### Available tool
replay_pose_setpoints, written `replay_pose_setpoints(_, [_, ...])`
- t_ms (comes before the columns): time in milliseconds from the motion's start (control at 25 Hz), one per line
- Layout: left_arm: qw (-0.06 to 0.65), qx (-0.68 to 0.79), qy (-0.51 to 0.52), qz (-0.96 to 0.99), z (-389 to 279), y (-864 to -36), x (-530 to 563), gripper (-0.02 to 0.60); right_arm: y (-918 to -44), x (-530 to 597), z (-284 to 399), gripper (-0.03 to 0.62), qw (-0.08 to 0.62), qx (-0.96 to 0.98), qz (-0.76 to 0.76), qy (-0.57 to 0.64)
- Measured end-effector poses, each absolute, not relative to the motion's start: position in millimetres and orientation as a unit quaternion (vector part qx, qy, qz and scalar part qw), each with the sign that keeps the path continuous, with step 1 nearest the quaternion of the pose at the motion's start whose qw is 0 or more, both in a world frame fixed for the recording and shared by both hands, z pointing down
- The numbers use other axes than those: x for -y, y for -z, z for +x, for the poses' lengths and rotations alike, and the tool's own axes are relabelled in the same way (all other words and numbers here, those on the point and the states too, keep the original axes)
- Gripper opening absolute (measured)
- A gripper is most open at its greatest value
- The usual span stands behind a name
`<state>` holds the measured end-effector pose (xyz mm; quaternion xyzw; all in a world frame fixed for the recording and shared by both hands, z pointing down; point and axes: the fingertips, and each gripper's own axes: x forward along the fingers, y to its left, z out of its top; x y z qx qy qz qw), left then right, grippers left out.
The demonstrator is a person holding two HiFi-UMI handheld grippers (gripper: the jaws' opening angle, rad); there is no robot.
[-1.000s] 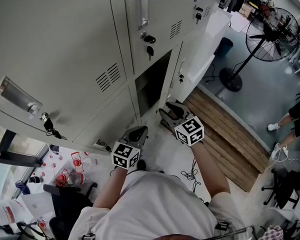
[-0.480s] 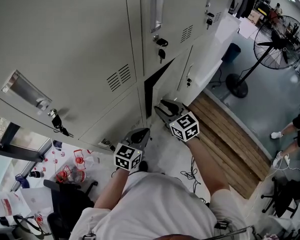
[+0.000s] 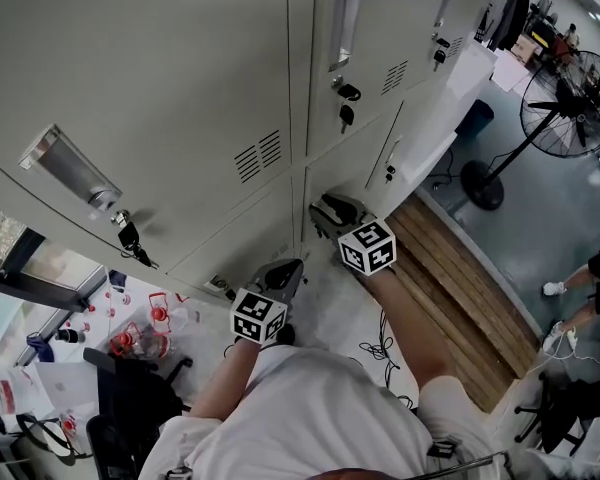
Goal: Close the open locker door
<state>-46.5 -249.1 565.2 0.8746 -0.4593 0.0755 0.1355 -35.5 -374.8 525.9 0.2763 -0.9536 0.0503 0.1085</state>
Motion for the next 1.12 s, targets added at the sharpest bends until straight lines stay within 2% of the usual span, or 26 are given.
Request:
replay_pose_setpoints(560, [0.135, 0.467, -0.078, 0.871, -50, -564, 245, 0.015, -521, 377, -35, 0.149, 0.097, 0.954, 0.278, -0.062])
replay_pose_setpoints(840, [0.128, 0.467, -0.073, 0.872, -41, -557, 242, 0.015, -519, 352, 8, 0.142, 0.115, 0.941, 0.312, -0.057])
replay_pose_setpoints(1120, [0.127, 0.46, -0.063, 0.876, -22, -548, 238, 0.015, -512, 314, 69, 0.093, 0.111, 0.928, 0.351, -0.054])
